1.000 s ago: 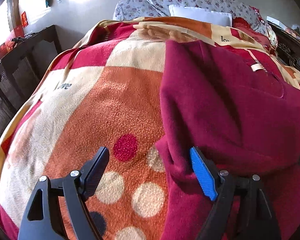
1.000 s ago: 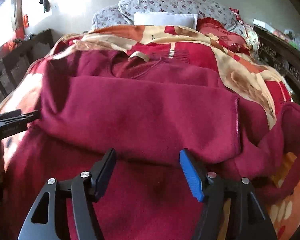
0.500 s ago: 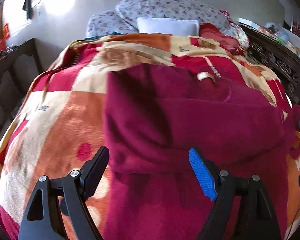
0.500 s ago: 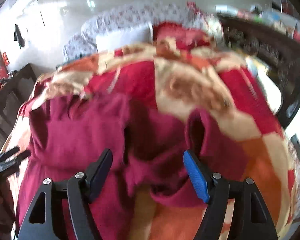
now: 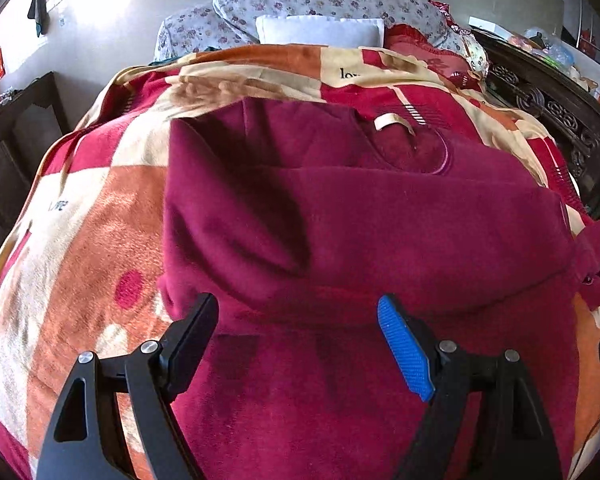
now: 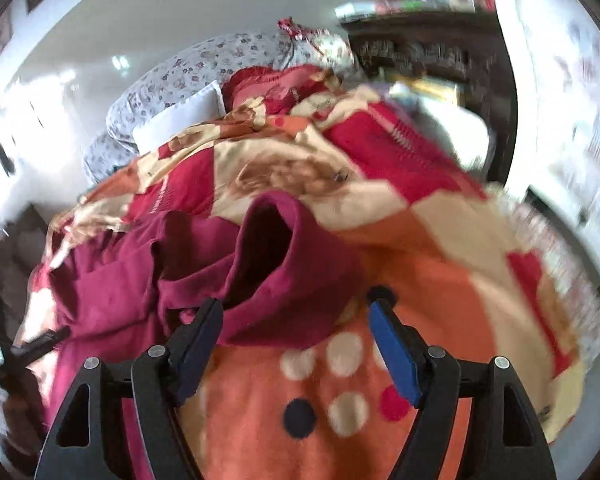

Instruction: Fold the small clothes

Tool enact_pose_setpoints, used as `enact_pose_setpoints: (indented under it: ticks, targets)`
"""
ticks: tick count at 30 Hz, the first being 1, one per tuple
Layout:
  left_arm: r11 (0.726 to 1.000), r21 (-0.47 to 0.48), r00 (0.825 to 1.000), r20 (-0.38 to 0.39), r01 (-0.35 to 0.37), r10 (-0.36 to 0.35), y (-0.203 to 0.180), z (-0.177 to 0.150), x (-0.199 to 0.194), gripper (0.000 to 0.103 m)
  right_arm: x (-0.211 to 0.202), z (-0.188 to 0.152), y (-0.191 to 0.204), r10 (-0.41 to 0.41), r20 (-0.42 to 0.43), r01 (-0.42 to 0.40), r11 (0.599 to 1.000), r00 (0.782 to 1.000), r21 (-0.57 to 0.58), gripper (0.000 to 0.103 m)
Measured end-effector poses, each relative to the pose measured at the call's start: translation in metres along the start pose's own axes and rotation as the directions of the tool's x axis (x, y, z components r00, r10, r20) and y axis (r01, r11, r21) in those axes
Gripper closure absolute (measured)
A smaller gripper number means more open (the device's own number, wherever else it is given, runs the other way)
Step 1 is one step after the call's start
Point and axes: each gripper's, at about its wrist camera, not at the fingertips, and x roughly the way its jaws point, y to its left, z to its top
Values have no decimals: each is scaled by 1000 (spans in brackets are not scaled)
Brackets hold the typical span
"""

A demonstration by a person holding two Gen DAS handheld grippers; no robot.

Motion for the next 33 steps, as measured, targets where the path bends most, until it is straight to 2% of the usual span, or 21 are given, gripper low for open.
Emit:
enact_pose_setpoints:
  ticks: [4, 6, 7, 8, 9, 10, 11, 12, 14, 15, 18, 21, 24, 26, 27, 28, 30, 31, 33]
  targets:
    - [1000, 14, 1000, 3, 0, 0, -7, -1, -2, 22, 13, 5, 7, 108, 29, -110, 989, 994, 96, 23]
    - [1000, 20, 1000, 5, -1, 1, -9, -1, -4, 22, 24, 8, 13, 88, 33, -90, 992, 996, 93, 21]
    - [1000, 21, 1000, 5, -2, 1, -9, -1, -5, 22, 38, 10, 13, 67, 6, -67, 992, 998, 103, 21]
    - [1000, 20, 1000, 7, -1, 1, -8, -1, -7, 22, 49, 10, 11, 76, -22, -73, 990, 997, 119, 30]
    - [1000, 18, 1000, 9, 1, -1, -7, -1, -8, 22, 59, 8, 7, 98, -44, -91, 987, 994, 134, 45]
    - [1000, 16, 1000, 13, 2, -2, -5, 0, -9, 22, 67, 9, 2, 94, -72, -84, 988, 993, 132, 82]
    - [1000, 14, 1000, 18, 2, -2, -2, 0, -12, 22, 67, 10, -2, 52, -70, -44, 993, 996, 111, 91]
    - [1000, 12, 1000, 23, -1, 1, 2, 0, -14, 22, 58, 13, -5, -41, -29, 43, 998, 999, 55, 91]
    - [1000, 5, 999, 32, -8, 8, 10, 1, -17, 22, 37, 22, -5, -200, 52, 203, 978, 978, -44, 95]
    - [1000, -6, 999, 37, -9, 9, 17, 2, -19, 22, 23, 29, -4, -275, 106, 284, 955, 956, -84, 95]
    - [999, -46, 999, 45, -1, 3, 34, 7, -22, 22, -10, 49, 13, -366, 242, 408, 901, 899, -151, 95]
    - [996, -84, 998, 61, 12, -7, 50, 9, -27, 22, -34, 65, 72, -314, 402, 447, 844, 860, -297, 95]
    - [991, -136, 996, 89, 16, -4, 71, 12, -37, 22, -38, 52, 163, -159, 514, 448, 737, 843, -506, 95]
    - [985, -172, 995, 102, 14, 3, 85, 13, -42, 22, -27, 22, 233, 0, 512, 398, 629, 859, -668, 95]
    - [983, -186, 994, 107, 13, 7, 90, 13, -43, 22, -19, 9, 254, 55, 485, 364, 590, 873, -721, 95]
    - [980, -200, 994, 110, 12, 10, 95, 13, -44, 22, -3, -13, 282, 127, 424, 300, 529, 897, -794, 91]
    - [974, -227, 994, 107, 6, 19, 107, 12, -45, 22, 32, -60, 322, 185, 293, 192, 426, 938, -884, 66]
    - [973, -232, 994, 103, 4, 20, 110, 11, -44, 22, 53, -90, 341, 181, 203, 130, 350, 962, -928, 48]
    - [972, -234, 996, 89, -1, 22, 116, 7, -42, 22, 71, -127, 350, 172, 158, 111, 255, 972, -961, 43]
